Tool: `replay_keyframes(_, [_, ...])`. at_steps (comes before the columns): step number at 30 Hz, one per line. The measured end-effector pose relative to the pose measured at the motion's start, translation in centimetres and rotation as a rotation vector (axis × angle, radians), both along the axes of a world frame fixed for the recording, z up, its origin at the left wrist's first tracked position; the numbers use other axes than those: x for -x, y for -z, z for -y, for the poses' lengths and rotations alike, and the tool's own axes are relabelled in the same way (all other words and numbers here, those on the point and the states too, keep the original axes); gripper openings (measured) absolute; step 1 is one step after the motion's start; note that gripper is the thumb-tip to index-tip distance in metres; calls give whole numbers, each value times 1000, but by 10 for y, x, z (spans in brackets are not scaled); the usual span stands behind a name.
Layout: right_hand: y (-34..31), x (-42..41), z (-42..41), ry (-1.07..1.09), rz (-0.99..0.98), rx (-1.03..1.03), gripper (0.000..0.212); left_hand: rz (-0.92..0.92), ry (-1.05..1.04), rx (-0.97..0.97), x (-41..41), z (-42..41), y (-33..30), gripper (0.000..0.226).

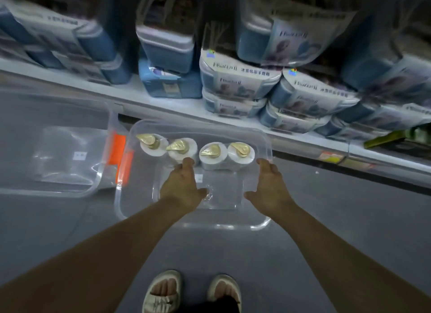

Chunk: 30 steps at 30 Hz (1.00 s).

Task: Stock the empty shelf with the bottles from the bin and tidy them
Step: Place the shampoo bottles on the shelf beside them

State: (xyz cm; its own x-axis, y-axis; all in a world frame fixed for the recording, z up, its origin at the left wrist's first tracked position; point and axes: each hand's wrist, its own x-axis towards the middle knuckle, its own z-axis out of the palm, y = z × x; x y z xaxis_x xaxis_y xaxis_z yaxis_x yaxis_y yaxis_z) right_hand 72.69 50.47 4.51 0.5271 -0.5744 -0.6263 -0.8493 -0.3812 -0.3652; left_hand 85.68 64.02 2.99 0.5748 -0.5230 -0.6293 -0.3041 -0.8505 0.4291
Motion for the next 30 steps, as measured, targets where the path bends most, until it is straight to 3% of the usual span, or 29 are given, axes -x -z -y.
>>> replay_keyframes(10, [117,-18,26,98,210,67,94,74,-86,237,1,26,126,89])
replay_keyframes(16, [158,-25,33,174,357,94,92,93,-251,500,10,31,166,84])
replay_keyframes(23, [175,-27,44,199,516,111,67,398,-241,360,12,50,168,79])
replay_keyframes(30, [169,-12,29,127,499,126,57,306,-254,430,15,25,166,77])
